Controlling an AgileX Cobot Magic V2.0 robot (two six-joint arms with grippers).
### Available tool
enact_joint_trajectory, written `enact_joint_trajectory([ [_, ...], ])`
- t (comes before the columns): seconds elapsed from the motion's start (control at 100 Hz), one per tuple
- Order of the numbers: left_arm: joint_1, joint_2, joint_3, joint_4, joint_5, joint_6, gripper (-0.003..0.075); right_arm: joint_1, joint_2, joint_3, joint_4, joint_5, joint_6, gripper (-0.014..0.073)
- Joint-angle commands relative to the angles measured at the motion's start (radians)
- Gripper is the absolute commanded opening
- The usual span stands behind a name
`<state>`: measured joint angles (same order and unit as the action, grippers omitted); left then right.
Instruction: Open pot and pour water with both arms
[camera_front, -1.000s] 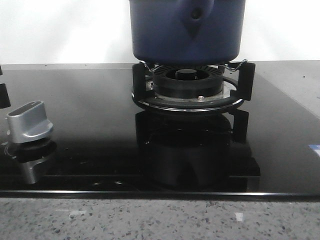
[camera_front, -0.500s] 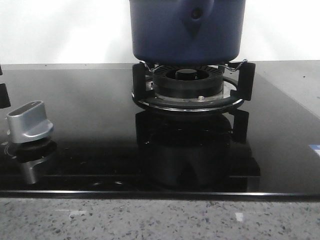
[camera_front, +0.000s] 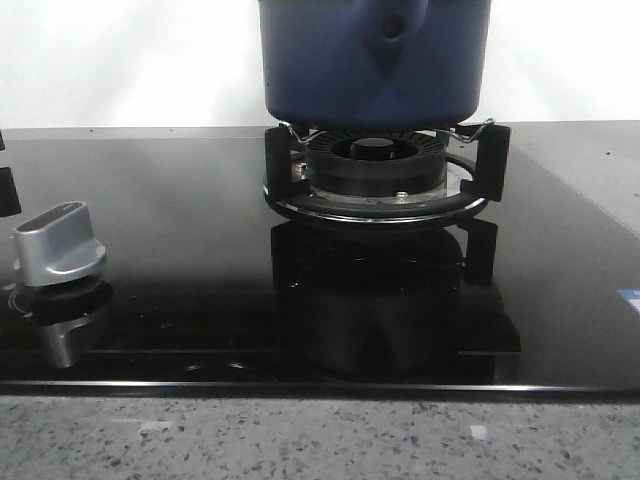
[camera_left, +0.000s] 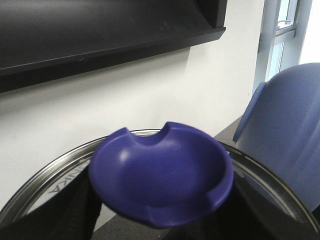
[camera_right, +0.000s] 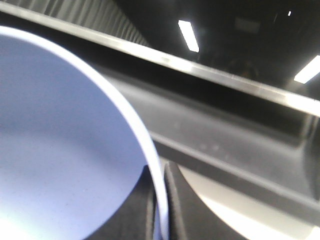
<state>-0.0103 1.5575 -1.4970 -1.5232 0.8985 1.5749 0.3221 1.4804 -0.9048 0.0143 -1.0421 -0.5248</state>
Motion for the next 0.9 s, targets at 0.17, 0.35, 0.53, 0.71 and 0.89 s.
enact_joint_trajectory([
  [0.17, 0.003, -0.052, -0.039, -0.093, 0.007, -0.013, 0.0221, 0.000, -0.079, -0.088, 0.148, 0.066, -0.006, -0.0047],
  [0.35, -0.001, -0.052, -0.039, -0.095, 0.039, -0.013, 0.0221, -0.024, -0.155, -0.207, 0.334, 0.451, -0.006, -0.0047],
  [0.53, -0.041, -0.052, -0.039, -0.095, 0.053, -0.011, 0.0221, -0.157, -0.192, -0.385, 0.464, 1.009, -0.006, -0.0047],
  [0.71, -0.103, -0.052, -0.039, -0.095, 0.048, -0.007, 0.0221, -0.408, -0.190, -0.519, 0.550, 1.542, 0.104, -0.0047],
  [0.89, -0.153, -0.052, -0.039, -0.097, 0.016, -0.005, 0.0221, -0.715, -0.153, -0.534, 0.496, 1.938, 0.170, -0.0047],
])
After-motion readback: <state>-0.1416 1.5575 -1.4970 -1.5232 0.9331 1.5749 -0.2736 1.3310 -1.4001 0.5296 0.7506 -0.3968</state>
